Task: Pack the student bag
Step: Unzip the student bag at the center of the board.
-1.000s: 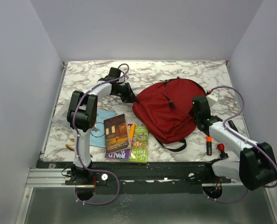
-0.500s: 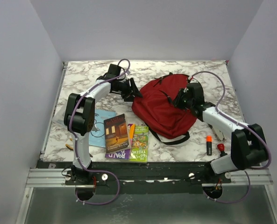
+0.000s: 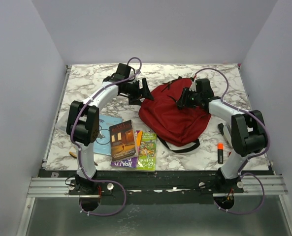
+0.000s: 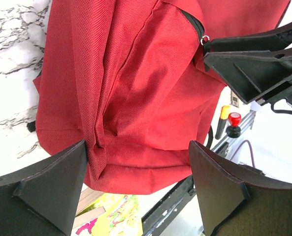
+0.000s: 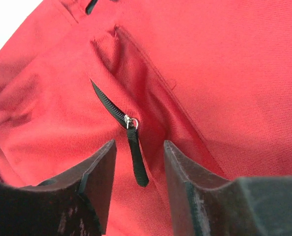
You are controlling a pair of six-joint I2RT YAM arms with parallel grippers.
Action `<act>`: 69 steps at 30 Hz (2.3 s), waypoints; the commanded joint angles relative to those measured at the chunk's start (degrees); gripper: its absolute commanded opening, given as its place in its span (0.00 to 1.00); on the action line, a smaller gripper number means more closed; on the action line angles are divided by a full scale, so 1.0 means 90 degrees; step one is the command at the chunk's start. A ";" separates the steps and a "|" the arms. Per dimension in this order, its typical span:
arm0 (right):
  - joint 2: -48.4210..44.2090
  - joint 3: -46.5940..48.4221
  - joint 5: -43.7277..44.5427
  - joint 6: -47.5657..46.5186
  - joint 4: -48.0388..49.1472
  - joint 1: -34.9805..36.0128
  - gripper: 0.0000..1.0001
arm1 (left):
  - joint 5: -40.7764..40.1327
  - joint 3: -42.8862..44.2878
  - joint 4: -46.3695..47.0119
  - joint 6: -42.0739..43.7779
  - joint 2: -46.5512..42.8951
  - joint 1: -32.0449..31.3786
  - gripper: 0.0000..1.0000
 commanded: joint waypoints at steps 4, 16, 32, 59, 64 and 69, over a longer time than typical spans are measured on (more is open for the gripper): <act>0.0279 0.0155 -0.0635 -0.0185 -0.0082 0.0026 0.34 | -0.0943 0.0393 -0.0550 0.0754 -0.0547 -0.0301 0.83; -0.0101 -0.0108 -0.0406 -0.0175 -0.0076 0.0026 0.01 | -0.2118 0.0482 -0.0757 0.1565 -0.0941 -0.0979 0.85; -0.0504 -0.0734 -0.1035 0.0474 0.0811 0.0019 0.01 | -0.2864 0.3174 -0.1372 0.1132 0.1453 -0.1707 0.93; -0.0623 -0.0646 -0.0360 0.0619 -0.0368 0.0027 0.01 | -0.0612 0.3506 -0.0327 0.0332 0.2423 -0.1336 0.00; -0.0933 -0.0823 0.0356 0.0680 -0.0837 0.0026 0.01 | -0.0910 0.3239 -0.0069 0.0461 0.2202 -0.1317 0.00; -0.1334 -0.0973 0.1033 0.0659 -0.1376 0.0027 0.01 | -0.1148 0.2851 0.0356 0.0391 0.1848 -0.1211 0.00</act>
